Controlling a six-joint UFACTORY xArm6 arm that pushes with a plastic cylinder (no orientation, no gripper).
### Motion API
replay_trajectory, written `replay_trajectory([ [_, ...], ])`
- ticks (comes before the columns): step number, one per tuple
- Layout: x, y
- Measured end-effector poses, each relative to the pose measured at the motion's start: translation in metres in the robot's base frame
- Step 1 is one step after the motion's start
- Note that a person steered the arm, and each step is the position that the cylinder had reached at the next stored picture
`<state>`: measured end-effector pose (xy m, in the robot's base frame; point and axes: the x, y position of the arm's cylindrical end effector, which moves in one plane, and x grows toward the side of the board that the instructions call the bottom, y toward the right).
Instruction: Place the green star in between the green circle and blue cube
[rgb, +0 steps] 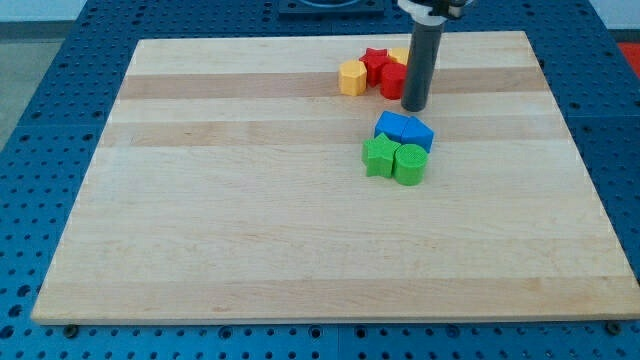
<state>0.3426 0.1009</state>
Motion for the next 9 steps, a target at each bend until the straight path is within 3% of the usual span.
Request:
replay_trajectory([
  [5,0.037,-0.079],
  [9,0.108,-0.094],
])
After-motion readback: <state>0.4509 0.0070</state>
